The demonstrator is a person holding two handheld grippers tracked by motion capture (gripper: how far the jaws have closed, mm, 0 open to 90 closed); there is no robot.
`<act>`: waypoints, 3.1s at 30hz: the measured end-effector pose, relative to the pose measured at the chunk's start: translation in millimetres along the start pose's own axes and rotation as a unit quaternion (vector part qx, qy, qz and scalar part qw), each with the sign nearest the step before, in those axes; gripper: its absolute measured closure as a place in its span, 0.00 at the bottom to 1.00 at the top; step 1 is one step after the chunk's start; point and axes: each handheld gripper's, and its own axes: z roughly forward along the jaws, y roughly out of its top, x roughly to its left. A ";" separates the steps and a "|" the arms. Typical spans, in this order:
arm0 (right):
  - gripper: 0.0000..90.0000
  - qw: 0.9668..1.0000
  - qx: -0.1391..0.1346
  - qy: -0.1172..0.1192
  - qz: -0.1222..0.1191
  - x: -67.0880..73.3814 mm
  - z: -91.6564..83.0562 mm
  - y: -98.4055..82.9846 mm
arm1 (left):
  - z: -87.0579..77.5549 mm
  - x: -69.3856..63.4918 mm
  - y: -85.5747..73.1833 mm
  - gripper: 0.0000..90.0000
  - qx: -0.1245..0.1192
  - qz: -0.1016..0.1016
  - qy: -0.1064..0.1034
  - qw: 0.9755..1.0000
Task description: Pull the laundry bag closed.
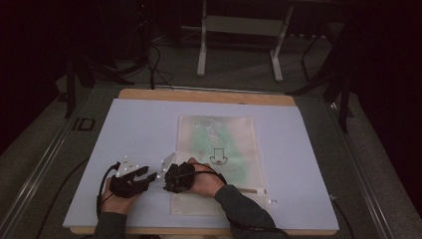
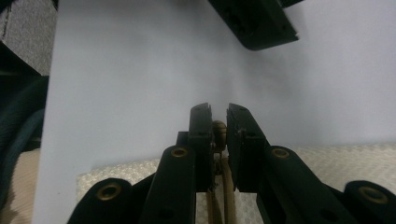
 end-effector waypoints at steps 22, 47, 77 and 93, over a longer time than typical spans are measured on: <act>0.90 1.000 -0.002 0.011 0.026 -3.9 -14.7 -32.0 | 1.8 -8.5 0.9 0.70 -0.003 0.010 -0.041 0.999; 0.90 1.000 0.000 0.000 0.027 2.0 -7.5 -41.4 | 26.6 -36.0 10.5 0.99 0.015 0.040 -0.110 0.993; 0.91 0.999 -0.013 -0.002 0.037 2.9 -7.6 -45.2 | 46.4 -41.9 10.0 0.99 0.060 0.030 -0.115 0.991; 0.92 0.999 -0.009 -0.009 0.033 3.8 -10.5 -47.2 | 46.2 -45.1 11.1 1.00 0.065 0.033 -0.104 0.992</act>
